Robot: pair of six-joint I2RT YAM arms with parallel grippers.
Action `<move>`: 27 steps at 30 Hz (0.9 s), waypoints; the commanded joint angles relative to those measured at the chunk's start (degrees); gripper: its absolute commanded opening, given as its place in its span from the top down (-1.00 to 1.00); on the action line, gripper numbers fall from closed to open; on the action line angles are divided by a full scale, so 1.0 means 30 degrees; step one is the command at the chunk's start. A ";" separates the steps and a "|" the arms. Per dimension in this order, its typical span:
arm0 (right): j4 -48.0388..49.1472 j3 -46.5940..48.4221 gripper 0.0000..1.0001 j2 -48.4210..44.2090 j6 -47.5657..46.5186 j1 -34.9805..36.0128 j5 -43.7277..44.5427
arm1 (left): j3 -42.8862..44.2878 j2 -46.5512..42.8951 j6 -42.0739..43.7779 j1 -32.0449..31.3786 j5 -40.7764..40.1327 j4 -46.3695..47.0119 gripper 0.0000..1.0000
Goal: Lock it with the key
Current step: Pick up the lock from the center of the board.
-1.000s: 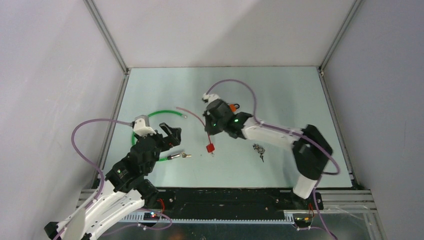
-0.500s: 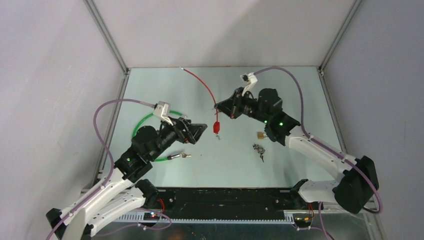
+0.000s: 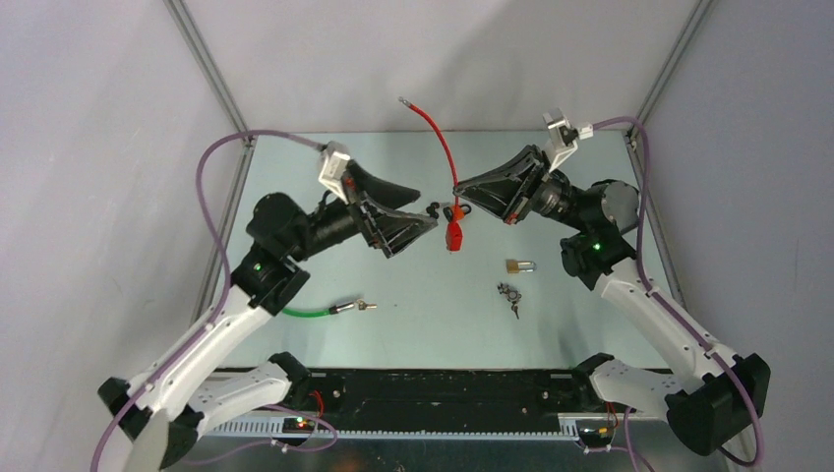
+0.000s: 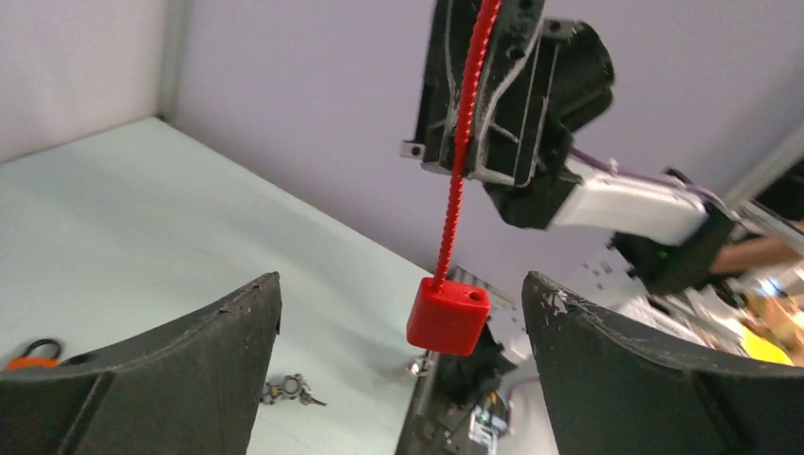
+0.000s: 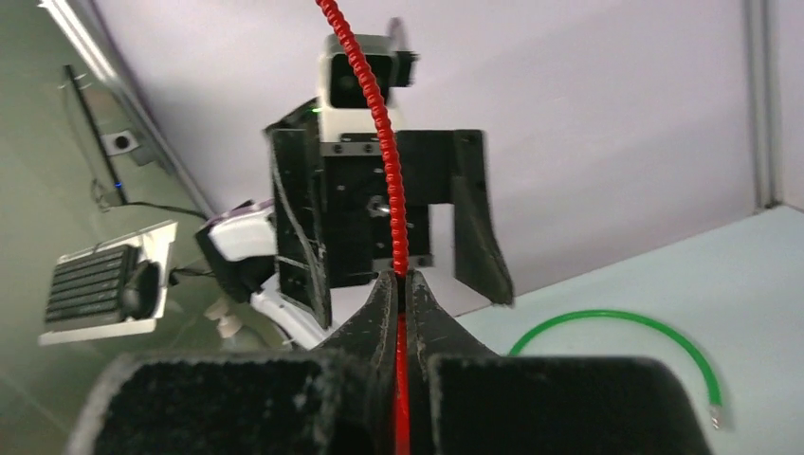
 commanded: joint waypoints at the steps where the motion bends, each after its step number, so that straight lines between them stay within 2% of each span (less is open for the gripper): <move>1: 0.5326 0.0327 1.00 0.0233 0.4074 -0.0282 -0.2202 | 0.1316 0.2048 -0.1272 0.0119 0.5428 0.2310 -0.99; 6: 0.8430 0.0343 1.00 0.0902 0.6036 -0.0319 -0.2170 | 0.1318 0.4234 -0.3197 -0.0048 0.8037 0.4879 -0.84; 8: 0.9478 0.0337 1.00 0.1244 0.6849 -0.0358 -0.2059 | 0.0782 0.4510 -0.4521 -0.0139 0.8758 0.6850 -0.81; 12: 1.0739 0.0353 1.00 0.1831 0.7942 -0.0408 -0.1914 | -0.0588 0.4690 -0.7853 -0.0230 0.9727 1.3161 -0.83; 20: 1.1598 0.0456 1.00 0.2319 0.8740 -0.0333 -0.1433 | -0.1724 0.5843 -1.2407 -0.0400 1.0077 2.0093 -0.78; 24: 1.2004 0.0491 1.00 0.2466 0.9083 -0.0235 -0.1319 | -0.1292 0.6547 -1.2662 -0.0713 1.0138 2.0523 -0.58; 27: 1.2050 0.0477 1.00 0.2485 0.9106 -0.0208 -0.1227 | -0.1025 0.7013 -1.2438 -0.1280 1.0165 2.0541 -0.51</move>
